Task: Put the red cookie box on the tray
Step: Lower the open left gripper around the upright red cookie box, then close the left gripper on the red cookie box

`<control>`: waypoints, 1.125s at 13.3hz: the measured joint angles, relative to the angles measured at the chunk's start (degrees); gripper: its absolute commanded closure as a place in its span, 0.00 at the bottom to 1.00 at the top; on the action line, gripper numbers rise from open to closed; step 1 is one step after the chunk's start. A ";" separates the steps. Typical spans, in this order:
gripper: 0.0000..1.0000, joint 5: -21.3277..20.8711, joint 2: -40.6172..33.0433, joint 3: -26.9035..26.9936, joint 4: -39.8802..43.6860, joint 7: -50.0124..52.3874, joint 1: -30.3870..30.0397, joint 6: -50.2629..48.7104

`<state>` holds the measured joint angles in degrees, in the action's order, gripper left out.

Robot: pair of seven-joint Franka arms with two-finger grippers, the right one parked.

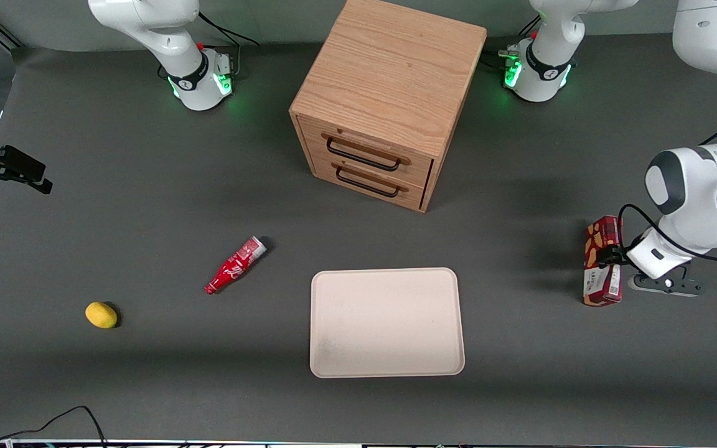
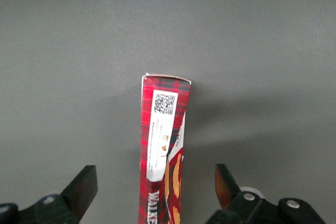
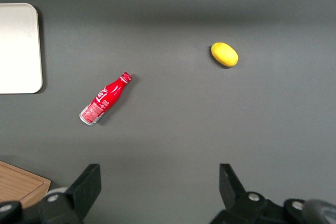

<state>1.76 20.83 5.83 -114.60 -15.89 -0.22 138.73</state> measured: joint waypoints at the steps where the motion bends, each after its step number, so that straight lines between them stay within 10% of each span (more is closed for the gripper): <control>1: 0.00 0.60 0.68 0.00 -0.57 -0.92 -0.27 1.13; 7: 0.03 1.34 3.39 -0.17 -1.47 -1.54 -0.40 5.33; 11: 1.00 1.38 3.39 -0.18 -1.82 -1.61 -0.40 5.88; 15: 1.00 1.39 3.39 -0.18 -1.84 -1.70 -0.40 5.91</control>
<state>3.15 24.22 5.65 -116.44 -17.59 -0.62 144.65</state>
